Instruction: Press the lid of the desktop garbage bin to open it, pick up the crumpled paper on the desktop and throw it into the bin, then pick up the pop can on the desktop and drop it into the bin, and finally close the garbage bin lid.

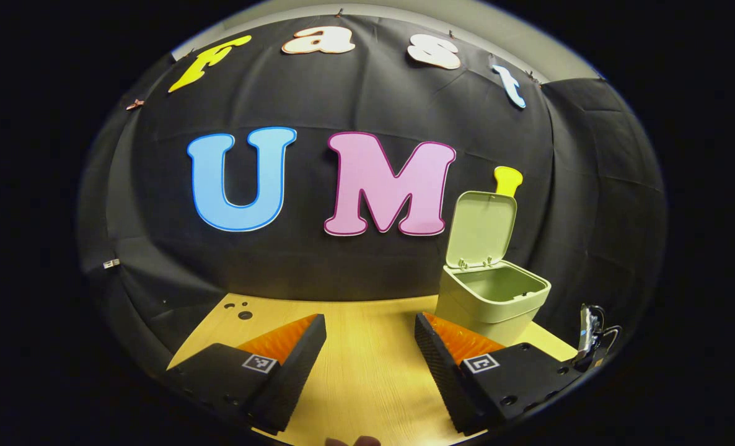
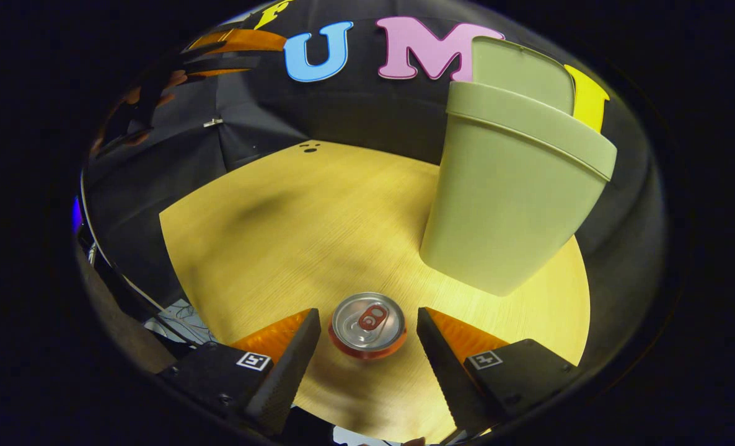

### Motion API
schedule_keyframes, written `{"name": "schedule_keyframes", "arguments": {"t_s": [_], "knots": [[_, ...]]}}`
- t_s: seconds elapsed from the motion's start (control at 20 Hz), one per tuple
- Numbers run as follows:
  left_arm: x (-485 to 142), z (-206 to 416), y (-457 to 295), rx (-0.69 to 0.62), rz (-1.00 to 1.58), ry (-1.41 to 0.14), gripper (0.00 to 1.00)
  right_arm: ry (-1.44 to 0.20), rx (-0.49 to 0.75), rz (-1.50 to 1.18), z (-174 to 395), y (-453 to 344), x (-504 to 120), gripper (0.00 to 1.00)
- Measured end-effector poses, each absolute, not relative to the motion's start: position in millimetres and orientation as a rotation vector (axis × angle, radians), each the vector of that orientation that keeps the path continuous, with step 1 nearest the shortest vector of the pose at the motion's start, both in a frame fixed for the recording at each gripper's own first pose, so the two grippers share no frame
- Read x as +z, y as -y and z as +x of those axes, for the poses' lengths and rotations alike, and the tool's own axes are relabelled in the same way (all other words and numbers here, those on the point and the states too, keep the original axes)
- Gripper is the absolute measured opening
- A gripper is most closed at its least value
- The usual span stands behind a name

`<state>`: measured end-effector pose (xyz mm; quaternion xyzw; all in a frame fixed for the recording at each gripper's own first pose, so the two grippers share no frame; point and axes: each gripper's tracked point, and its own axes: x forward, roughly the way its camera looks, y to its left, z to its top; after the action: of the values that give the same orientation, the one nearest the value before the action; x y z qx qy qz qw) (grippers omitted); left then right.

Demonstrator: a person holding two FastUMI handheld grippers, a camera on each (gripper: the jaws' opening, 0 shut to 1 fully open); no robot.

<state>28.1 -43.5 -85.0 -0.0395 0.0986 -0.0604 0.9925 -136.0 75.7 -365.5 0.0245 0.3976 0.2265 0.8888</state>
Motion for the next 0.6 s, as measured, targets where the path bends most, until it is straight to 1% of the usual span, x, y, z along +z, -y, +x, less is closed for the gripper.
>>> {"name": "schedule_keyframes", "arguments": {"t_s": [0.1, 0.15, 0.2, 0.25, 0.6], "knots": [[-87, 25, 41, -0.117, -0.08, -0.205, 0.93, -0.855, 0.465, 0.049, -137, -76, -373, 0.98], [-88, 24, 40, -0.114, -0.079, -0.207, 0.93, -0.854, 0.461, 0.062, -137, -76, -373, 0.84], [-89, 23, 38, -0.115, -0.08, -0.208, 0.96, -0.854, 0.463, 0.074, -137, -75, -368, 0.84], [-89, 23, 38, -0.113, -0.083, -0.209, 0.93, -0.844, 0.462, 0.081, -137, -74, -364, 0.83], [-92, 27, 38, -0.128, -0.082, -0.216, 0.93, -0.789, 0.454, 0.076, -124, -56, -317, 0.83]]}}
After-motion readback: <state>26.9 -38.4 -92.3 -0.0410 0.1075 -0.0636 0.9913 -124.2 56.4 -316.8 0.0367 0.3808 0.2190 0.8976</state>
